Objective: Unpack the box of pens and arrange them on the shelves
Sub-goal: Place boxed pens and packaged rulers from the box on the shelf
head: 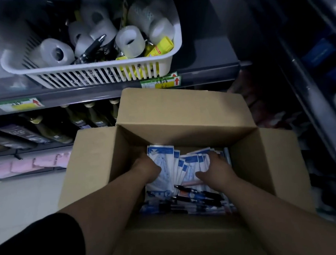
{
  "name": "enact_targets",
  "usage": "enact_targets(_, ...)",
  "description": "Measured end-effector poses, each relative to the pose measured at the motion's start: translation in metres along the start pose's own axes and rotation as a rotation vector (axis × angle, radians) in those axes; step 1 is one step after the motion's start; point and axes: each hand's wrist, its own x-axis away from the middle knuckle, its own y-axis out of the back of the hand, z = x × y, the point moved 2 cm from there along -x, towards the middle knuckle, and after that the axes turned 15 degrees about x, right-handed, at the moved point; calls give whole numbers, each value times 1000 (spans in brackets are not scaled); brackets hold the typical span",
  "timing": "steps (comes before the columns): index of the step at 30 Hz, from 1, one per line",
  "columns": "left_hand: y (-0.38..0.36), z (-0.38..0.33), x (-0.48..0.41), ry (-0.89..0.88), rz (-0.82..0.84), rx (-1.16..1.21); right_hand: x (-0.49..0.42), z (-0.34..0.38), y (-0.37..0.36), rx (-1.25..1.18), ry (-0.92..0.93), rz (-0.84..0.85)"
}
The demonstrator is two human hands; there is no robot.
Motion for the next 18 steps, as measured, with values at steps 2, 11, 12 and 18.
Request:
enact_targets(2, -6, 0, -2, 1, -31, 50, -5, 1, -5, -22, -14, 8)
enact_targets(11, -24, 3, -1, 0, -37, 123, -6, 9, -11, -211, -9, -32)
enact_targets(12, -24, 3, -2, -3, -12, 115, -6, 8, -10, -206, -28, -24)
enact_targets(18, -20, 3, -2, -8, 84, 175, -10, 7, -4, -114, -38, 121)
